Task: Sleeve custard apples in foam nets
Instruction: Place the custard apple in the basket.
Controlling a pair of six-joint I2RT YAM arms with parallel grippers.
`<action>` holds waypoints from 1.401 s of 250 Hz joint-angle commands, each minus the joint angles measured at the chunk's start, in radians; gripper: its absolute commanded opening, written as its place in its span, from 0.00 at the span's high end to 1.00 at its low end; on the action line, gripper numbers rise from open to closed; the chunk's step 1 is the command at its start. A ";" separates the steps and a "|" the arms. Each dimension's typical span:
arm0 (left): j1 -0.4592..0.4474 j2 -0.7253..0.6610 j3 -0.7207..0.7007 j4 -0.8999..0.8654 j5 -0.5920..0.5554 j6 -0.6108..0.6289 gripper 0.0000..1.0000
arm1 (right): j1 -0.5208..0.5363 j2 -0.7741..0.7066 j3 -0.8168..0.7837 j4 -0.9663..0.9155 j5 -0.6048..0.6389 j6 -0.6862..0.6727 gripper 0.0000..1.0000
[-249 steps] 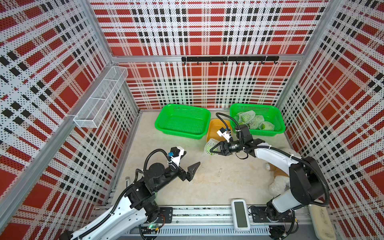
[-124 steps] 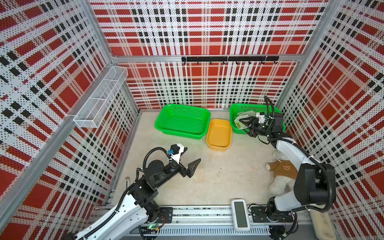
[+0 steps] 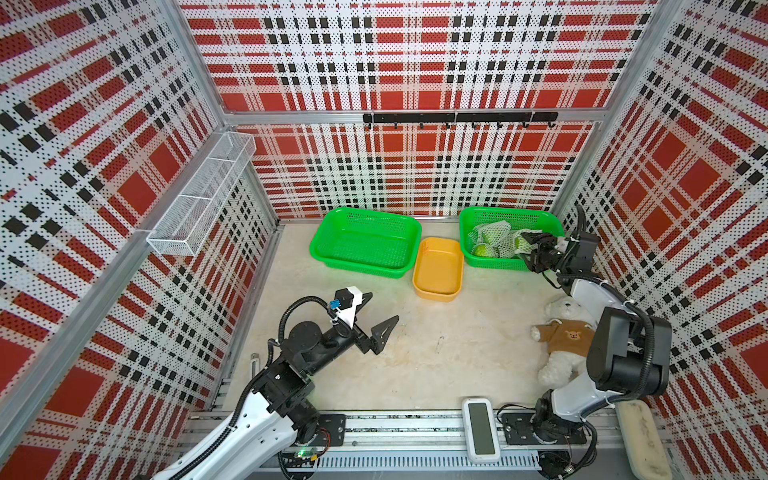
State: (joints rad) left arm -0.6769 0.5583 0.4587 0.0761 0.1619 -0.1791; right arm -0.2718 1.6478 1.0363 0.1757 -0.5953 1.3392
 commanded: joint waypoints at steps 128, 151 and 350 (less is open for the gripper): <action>0.072 0.060 0.013 0.074 0.087 -0.047 0.01 | -0.040 0.372 0.266 0.266 0.230 0.224 0.34; 0.078 0.073 0.014 0.081 0.090 -0.048 0.01 | -0.040 0.374 0.317 0.200 0.241 0.189 0.32; 0.150 0.129 -0.003 0.148 0.147 -0.085 0.01 | -0.015 0.557 0.707 -0.149 0.291 0.122 0.00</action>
State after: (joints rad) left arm -0.5400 0.6819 0.4587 0.1852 0.2890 -0.2508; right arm -0.2989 2.1956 1.6989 0.0372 -0.3229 1.4643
